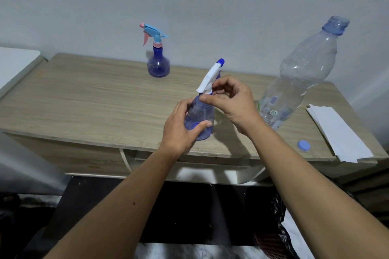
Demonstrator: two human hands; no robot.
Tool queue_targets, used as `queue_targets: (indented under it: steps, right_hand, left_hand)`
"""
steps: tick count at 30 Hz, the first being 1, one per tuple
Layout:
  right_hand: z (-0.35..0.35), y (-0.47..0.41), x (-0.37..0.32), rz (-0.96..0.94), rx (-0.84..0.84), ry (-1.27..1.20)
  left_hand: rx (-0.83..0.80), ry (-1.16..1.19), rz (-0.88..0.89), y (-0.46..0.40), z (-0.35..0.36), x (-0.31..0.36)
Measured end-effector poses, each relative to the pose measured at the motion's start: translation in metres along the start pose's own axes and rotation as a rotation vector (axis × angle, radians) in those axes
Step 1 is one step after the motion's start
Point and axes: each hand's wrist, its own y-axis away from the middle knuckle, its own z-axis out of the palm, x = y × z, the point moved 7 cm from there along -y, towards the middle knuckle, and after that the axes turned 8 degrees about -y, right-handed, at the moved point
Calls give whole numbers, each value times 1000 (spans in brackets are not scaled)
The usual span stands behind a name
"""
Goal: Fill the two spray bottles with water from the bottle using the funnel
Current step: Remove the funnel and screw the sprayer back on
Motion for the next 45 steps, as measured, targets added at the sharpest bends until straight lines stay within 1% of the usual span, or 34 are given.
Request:
queue_targets:
  steps: [3, 6, 10, 14, 21, 26, 30, 32, 36, 39, 45]
  right_hand:
    - [1, 1, -2, -13, -63, 20]
    - [0, 0, -2, -17, -63, 61]
    - [1, 0, 0, 38, -59, 35]
    - [0, 2, -2, 24, -90, -9]
    - [7, 0, 2, 3, -11, 52]
    - [3, 2, -1, 16, -57, 45]
    - [-4, 0, 4, 40, 20, 37]
    - [-5, 4, 4, 36, 12, 35]
    - [-4, 8, 4, 2, -65, -5]
    - [0, 5, 6, 2, -101, 40]
    - [4, 10, 2, -66, -23, 139]
  left_hand:
    - [-9, -2, -9, -1, 0, -1]
    - [-14, -2, -18, -1, 1, -2]
    - [-9, 5, -3, 0, 1, -2]
    - [-13, 8, -2, 0, 1, -2]
    - [-16, -9, 1, -1, 1, -1]
    - [-11, -1, -4, 0, 1, -2]
    - [-8, -2, -6, 0, 1, -1]
    - [-17, -4, -12, -1, 1, -1]
    - [-21, -13, -16, -1, 1, -2]
    - [-25, -15, -24, -1, 1, -4]
    - [-24, -22, -24, 0, 1, -2]
